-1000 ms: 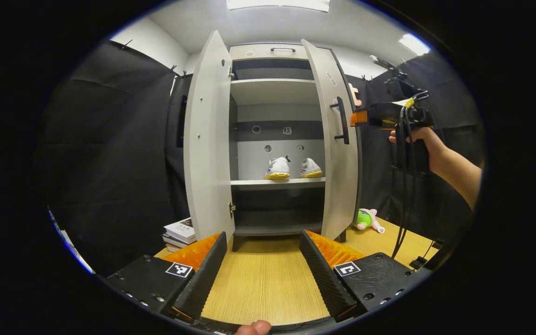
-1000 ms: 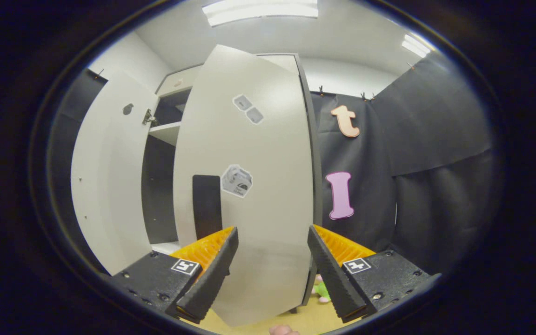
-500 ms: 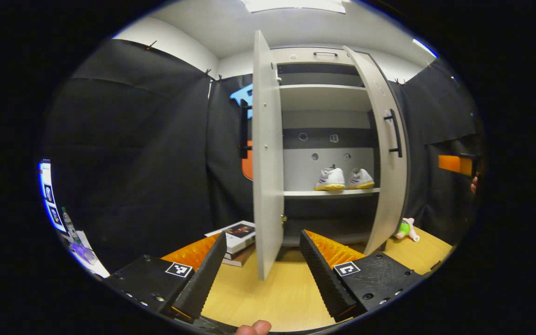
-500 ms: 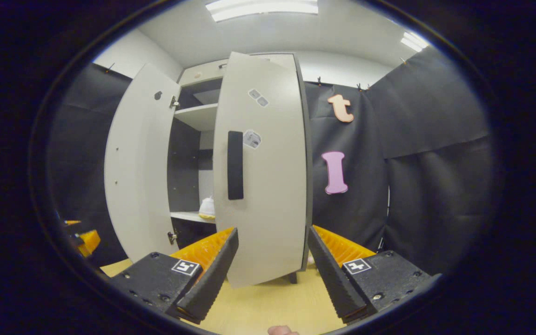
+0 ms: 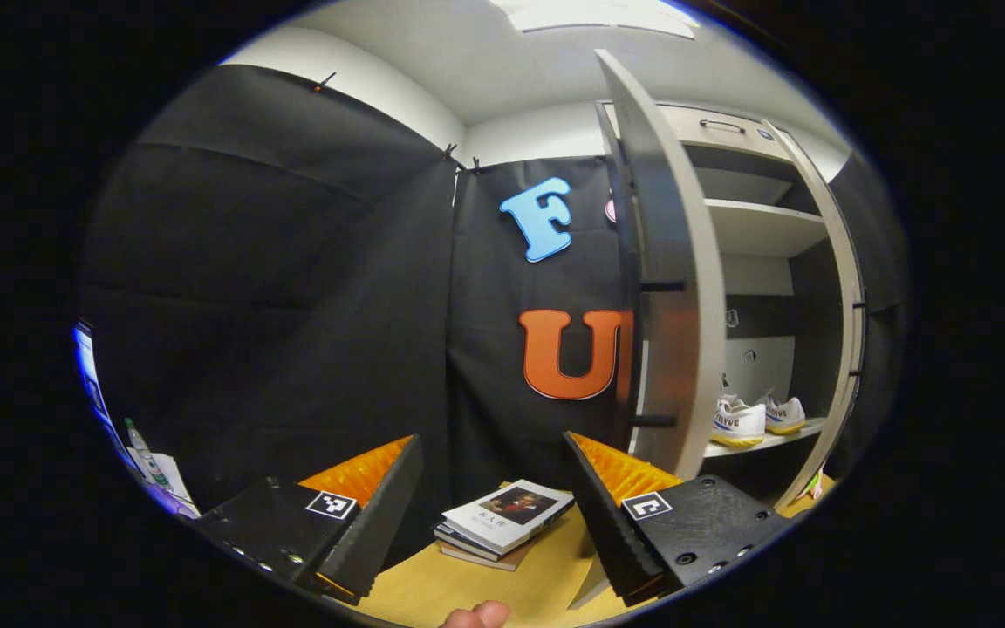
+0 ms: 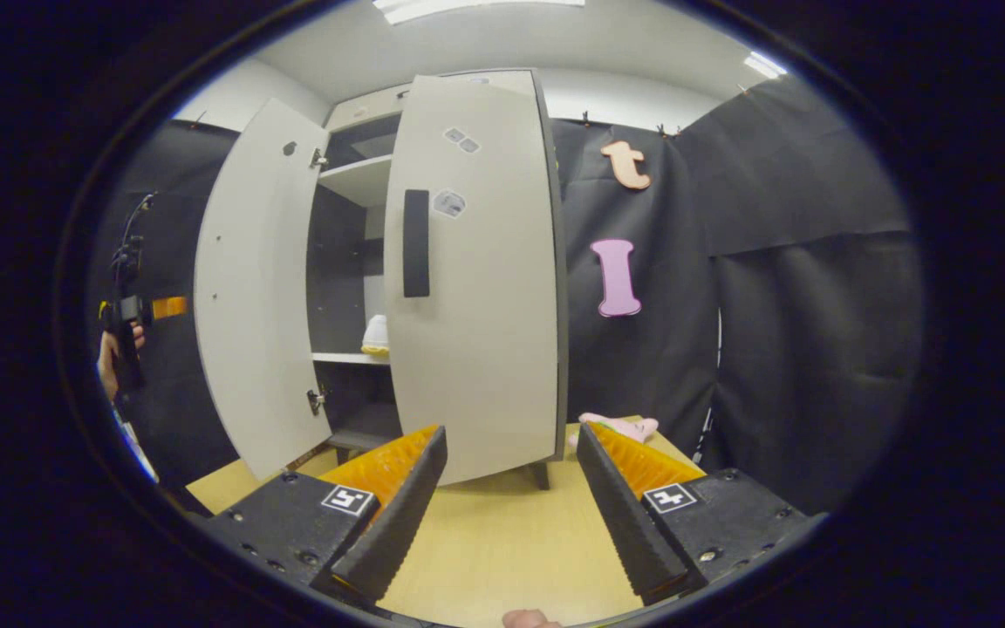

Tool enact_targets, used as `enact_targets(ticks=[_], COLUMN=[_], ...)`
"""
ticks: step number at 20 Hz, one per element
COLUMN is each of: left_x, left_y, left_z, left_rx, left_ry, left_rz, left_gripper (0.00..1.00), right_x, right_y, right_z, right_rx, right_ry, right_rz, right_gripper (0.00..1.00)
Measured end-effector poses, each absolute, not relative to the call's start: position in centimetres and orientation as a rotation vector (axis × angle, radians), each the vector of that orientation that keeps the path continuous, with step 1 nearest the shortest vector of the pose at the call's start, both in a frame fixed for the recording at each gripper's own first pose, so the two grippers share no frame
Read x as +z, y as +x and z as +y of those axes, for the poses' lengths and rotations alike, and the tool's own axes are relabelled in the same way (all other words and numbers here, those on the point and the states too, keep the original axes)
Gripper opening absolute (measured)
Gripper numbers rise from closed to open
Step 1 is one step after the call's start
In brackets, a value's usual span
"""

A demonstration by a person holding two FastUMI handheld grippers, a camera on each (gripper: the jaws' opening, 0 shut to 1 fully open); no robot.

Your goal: Grab one shoe with the right hand and put it into the shoe cabinet, grab the other shoe with the left hand and put it into the shoe cabinet; then close the right door with the right hand and the left door with the left hand.

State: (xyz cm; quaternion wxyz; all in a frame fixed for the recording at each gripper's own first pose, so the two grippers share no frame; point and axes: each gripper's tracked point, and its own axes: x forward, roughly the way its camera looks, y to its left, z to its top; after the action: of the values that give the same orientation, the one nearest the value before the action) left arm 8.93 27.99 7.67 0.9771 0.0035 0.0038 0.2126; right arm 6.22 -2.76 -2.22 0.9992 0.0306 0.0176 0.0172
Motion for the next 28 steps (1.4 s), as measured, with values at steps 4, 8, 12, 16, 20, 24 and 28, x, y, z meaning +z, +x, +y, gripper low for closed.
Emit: enact_targets(ticks=[4,8,12,16,20,24,28], left_x=[9.0,9.3,8.7,8.9,9.0,9.1,8.8], left_y=[11.8,12.3,12.6,12.5,12.9,14.3,17.7], left_z=[28.2,27.4,24.5,21.5,18.3,14.8,11.0], left_rx=[0.398,0.366,0.303,0.319,0.332,0.307,0.25], left_ry=[0.005,0.042,-0.043,-0.017,-0.013,-0.051,-0.066], left_rz=[0.008,0.001,0.014,0.001,-0.021,-0.048,-0.049], left_gripper=[0.95,0.92,0.93,0.93,0.93,0.93,0.94], right_x=[-2.2,-2.5,-2.7,-2.6,-2.8,-3.0,-3.1], right_y=[6.3,6.6,7.1,7.5,7.9,7.8,7.5], right_z=[-4.2,-5.1,-4.9,-5.0,-5.8,-6.8,-8.1], right_rx=[0.001,-0.019,-0.015,-0.01,-0.016,-0.032,-0.055], right_ry=[0.075,0.083,0.096,0.086,0.084,0.085,0.09], right_rz=[0.033,0.04,0.035,0.028,0.033,0.034,0.035], right_gripper=[0.97,0.98,0.98,0.98,0.98,0.94,0.97])
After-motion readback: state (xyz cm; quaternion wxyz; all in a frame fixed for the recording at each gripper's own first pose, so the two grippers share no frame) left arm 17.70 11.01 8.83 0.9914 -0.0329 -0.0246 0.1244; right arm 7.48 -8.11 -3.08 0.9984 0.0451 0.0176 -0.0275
